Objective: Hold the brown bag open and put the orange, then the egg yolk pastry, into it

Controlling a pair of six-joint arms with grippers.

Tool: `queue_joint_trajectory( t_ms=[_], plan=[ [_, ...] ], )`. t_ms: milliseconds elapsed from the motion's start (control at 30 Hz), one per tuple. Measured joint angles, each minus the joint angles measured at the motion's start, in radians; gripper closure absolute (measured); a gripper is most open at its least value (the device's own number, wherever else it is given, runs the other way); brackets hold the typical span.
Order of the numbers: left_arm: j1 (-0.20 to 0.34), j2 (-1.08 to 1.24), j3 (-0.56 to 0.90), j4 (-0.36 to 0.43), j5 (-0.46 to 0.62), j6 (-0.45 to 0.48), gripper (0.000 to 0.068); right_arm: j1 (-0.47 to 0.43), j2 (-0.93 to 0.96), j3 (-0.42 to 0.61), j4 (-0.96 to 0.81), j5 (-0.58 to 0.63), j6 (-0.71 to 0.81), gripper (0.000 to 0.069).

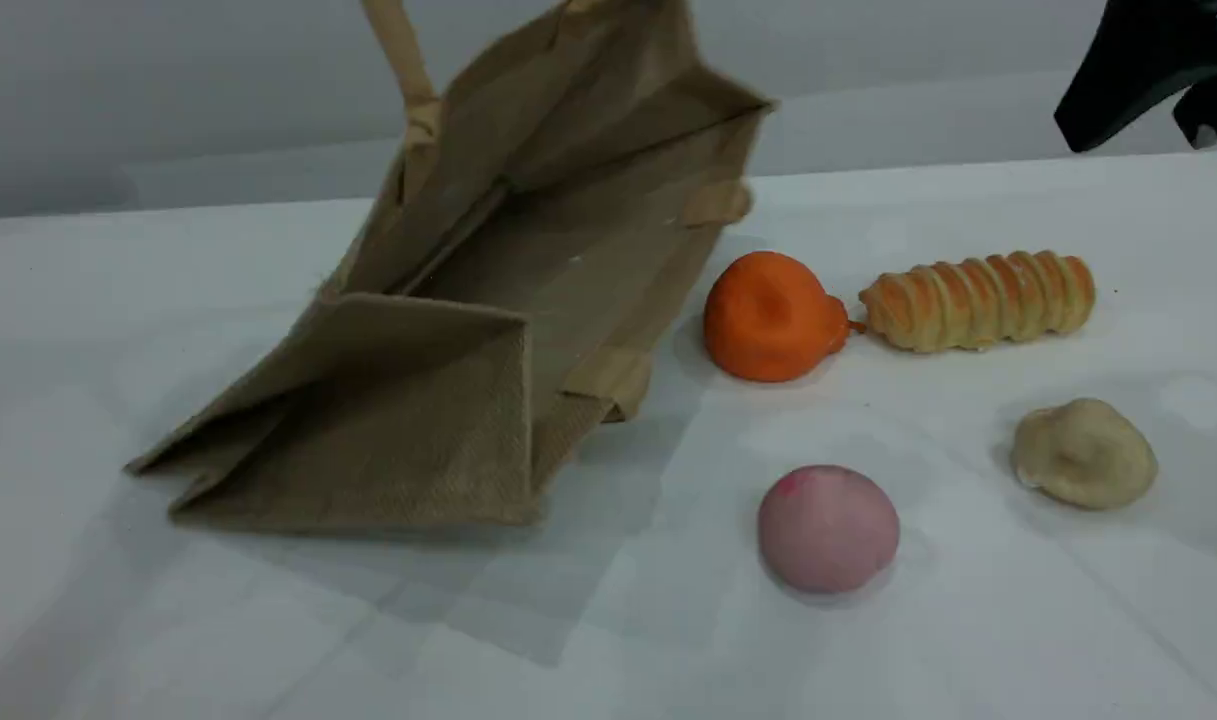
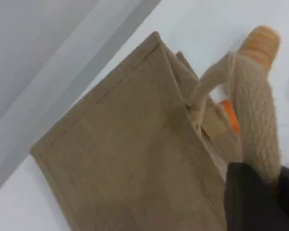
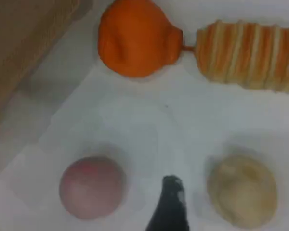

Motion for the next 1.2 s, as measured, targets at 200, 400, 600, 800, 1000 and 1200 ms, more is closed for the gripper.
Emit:
queue_joint_trajectory(
  t_ms=[200, 400, 600, 800, 1000, 1200],
  plan=[
    [0.0, 0.001, 0.0, -0.026, 0.0, 0.04, 0.0582, 0.0, 0.041, 0.0, 0.081, -0.016, -0.097, 0.0142],
    [0.0, 0.001, 0.0, -0.018, -0.001, 0.039, 0.0582, 0.0, 0.109, 0.0, 0.159, -0.04, -0.21, 0.0142],
    [0.001, 0.001, 0.0, 0.006, -0.002, 0.031, 0.0582, 0.0, 0.17, -0.005, 0.264, -0.075, -0.327, 0.0142],
    [0.01, 0.001, 0.0, 0.009, -0.001, -0.016, 0.0582, 0.041, 0.245, -0.036, 0.38, -0.077, -0.428, 0.0142],
    [0.029, 0.001, 0.0, 0.036, -0.002, -0.063, 0.0582, 0.149, 0.323, -0.094, 0.381, -0.114, -0.444, 0.0142],
    [0.041, 0.001, -0.001, 0.051, 0.0, -0.099, 0.0582, 0.18, 0.401, -0.143, 0.379, -0.162, -0.461, 0.0142]
  ],
)
